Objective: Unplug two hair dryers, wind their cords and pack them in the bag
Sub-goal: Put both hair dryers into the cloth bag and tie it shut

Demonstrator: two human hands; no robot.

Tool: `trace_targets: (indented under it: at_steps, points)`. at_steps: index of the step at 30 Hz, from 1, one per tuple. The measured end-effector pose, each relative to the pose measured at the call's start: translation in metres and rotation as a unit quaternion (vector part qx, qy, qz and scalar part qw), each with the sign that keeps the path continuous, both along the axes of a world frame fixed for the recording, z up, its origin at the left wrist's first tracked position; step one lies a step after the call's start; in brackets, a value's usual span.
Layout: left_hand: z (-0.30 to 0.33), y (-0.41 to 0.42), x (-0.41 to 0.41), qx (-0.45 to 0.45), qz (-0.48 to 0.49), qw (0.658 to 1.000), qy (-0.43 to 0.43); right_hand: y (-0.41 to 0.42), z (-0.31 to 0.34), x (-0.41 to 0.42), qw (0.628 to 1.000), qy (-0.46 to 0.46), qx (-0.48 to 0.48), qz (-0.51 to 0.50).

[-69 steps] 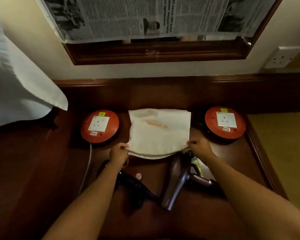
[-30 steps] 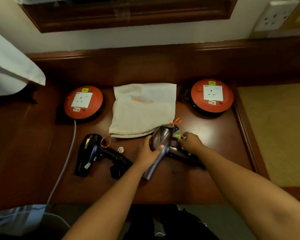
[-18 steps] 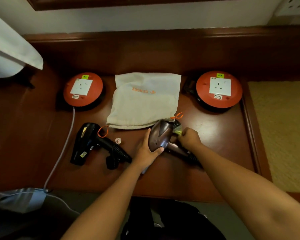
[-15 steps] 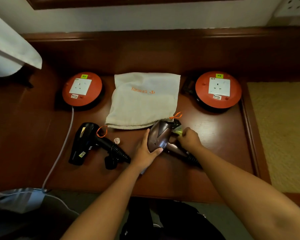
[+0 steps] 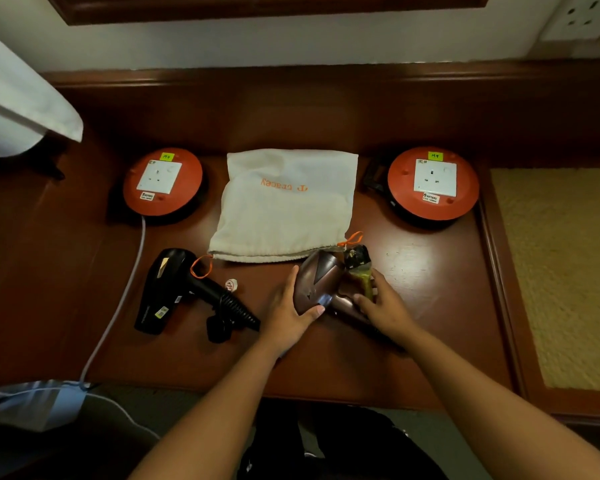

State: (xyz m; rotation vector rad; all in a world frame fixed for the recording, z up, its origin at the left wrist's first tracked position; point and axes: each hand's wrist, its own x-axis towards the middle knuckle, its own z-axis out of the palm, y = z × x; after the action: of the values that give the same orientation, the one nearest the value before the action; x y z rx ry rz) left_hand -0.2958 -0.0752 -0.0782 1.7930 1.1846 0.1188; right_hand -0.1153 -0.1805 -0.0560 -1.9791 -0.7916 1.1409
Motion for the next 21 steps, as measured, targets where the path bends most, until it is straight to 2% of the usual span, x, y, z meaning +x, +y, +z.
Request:
trace_targets:
  at_steps: [2, 5, 9, 14, 18, 21]
  points:
    - [0.001, 0.000, -0.001, 0.005, -0.003, 1.000, 0.001, -0.008, 0.004, 0.000, 0.998, 0.015, 0.034, 0.059]
    - [0.001, 0.000, -0.002, 0.011, -0.011, 1.000, 0.004, -0.013, -0.007, 0.001, 0.991, -0.051, 0.022, 0.123]
    - [0.002, 0.000, -0.001, 0.017, -0.013, 1.000, 0.008, -0.015, -0.021, -0.003, 0.985, -0.120, -0.034, 0.122]
    - [0.005, -0.003, -0.004, 0.024, -0.010, 1.000, 0.013, -0.024, -0.028, -0.011, 0.969, -0.211, -0.035, 0.124]
    - [0.004, -0.006, -0.007, 0.053, 0.011, 0.998, 0.023, -0.023, -0.030, -0.013, 0.960, -0.242, -0.055, 0.129]
    - [0.002, -0.007, -0.011, 0.042, 0.014, 0.999, 0.012, -0.021, -0.033, -0.014, 0.959, -0.249, -0.048, 0.129]
